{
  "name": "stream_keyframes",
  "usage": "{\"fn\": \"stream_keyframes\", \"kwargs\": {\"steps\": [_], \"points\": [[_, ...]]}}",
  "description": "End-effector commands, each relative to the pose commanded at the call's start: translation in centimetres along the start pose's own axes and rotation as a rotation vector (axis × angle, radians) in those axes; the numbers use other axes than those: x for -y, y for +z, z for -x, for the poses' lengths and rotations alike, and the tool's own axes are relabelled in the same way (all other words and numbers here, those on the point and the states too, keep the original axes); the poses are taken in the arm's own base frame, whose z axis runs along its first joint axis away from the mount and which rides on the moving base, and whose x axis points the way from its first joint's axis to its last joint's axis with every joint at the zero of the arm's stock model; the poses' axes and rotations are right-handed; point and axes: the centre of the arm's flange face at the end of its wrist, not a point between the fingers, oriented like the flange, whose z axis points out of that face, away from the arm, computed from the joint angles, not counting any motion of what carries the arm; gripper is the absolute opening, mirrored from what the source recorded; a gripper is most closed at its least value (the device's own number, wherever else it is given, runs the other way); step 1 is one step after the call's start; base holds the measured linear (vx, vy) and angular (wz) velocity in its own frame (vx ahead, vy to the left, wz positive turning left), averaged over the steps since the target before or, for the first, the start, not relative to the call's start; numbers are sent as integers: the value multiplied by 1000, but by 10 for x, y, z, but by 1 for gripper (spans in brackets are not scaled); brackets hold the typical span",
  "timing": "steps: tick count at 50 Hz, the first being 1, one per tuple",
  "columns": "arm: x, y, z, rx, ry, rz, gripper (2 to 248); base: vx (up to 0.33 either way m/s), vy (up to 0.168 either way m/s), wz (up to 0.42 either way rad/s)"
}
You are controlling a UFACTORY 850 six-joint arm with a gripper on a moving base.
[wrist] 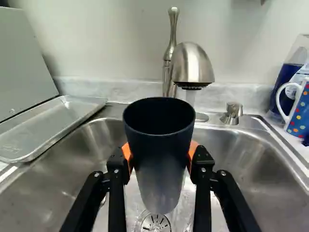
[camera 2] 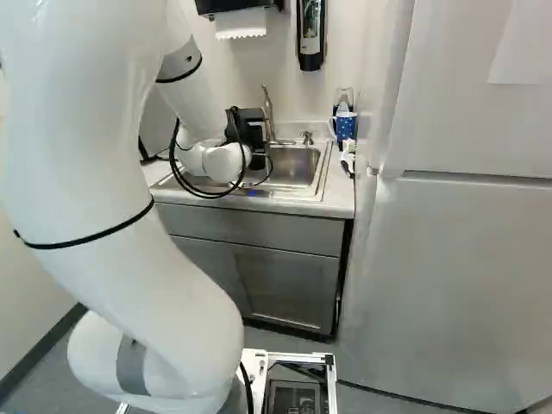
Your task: Rinse the cup and place it in the tray
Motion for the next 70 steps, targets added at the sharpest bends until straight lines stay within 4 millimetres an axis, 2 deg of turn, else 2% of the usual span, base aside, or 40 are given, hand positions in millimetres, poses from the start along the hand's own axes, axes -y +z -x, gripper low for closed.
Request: {"fn": "stream_keyframes", "kwargs": {"steps": [29,70], "points": [[-34,4,-1,-1,13,69,125,0,0,0],[-34,4,-1,-1,13,69,125,0,0,0]]}}
